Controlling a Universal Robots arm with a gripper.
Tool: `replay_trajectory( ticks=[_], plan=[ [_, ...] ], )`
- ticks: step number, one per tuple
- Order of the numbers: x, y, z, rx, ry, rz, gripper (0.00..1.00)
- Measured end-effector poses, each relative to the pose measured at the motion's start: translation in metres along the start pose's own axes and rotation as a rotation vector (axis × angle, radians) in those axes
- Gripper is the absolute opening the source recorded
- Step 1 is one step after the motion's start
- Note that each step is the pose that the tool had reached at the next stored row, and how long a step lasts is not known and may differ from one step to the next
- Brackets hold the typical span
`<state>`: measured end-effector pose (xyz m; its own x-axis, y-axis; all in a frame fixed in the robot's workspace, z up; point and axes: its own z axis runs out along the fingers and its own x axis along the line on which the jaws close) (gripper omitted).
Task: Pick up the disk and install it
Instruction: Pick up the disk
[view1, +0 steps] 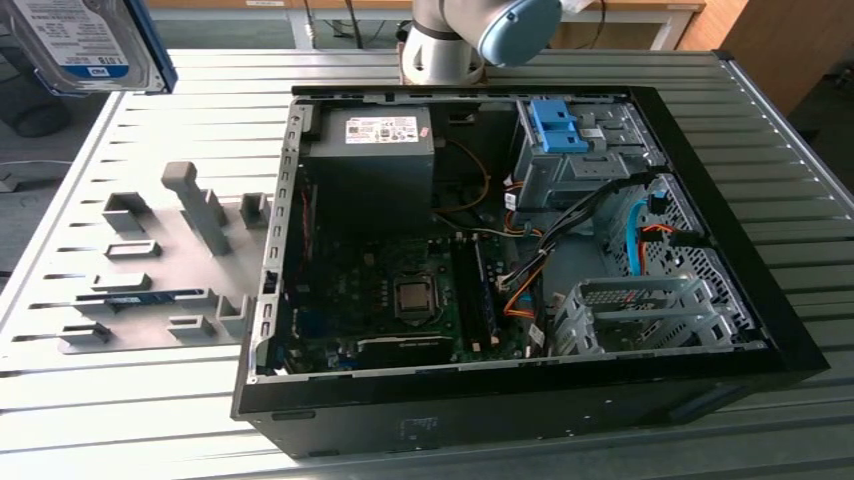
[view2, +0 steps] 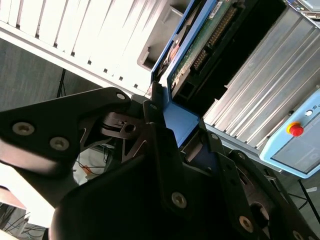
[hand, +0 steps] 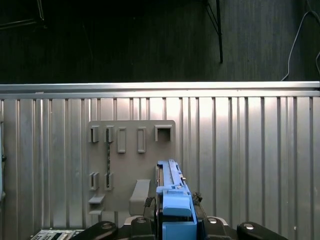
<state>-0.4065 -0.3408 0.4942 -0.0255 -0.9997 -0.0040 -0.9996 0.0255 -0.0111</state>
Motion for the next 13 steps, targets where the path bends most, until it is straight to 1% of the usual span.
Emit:
replay_trajectory(
  ticks=[2,7,9,11,13],
  plan=[
    [0.0016,-0.0001,0.0,0.0008,0.0001,0.0,0.37],
    [0.0133,-0.0004,0.0003,0.0025,0.0001,0.0,0.37],
    [0.0162,-0.0009,0.0003,0.0026,0.0001,0.0,0.37],
    [0.0168,-0.0041,0.0004,0.0029,-0.0001,0.0,0.37],
    [0.0168,-0.0105,0.0004,0.0026,0.0,0.0,0.37]
  ],
)
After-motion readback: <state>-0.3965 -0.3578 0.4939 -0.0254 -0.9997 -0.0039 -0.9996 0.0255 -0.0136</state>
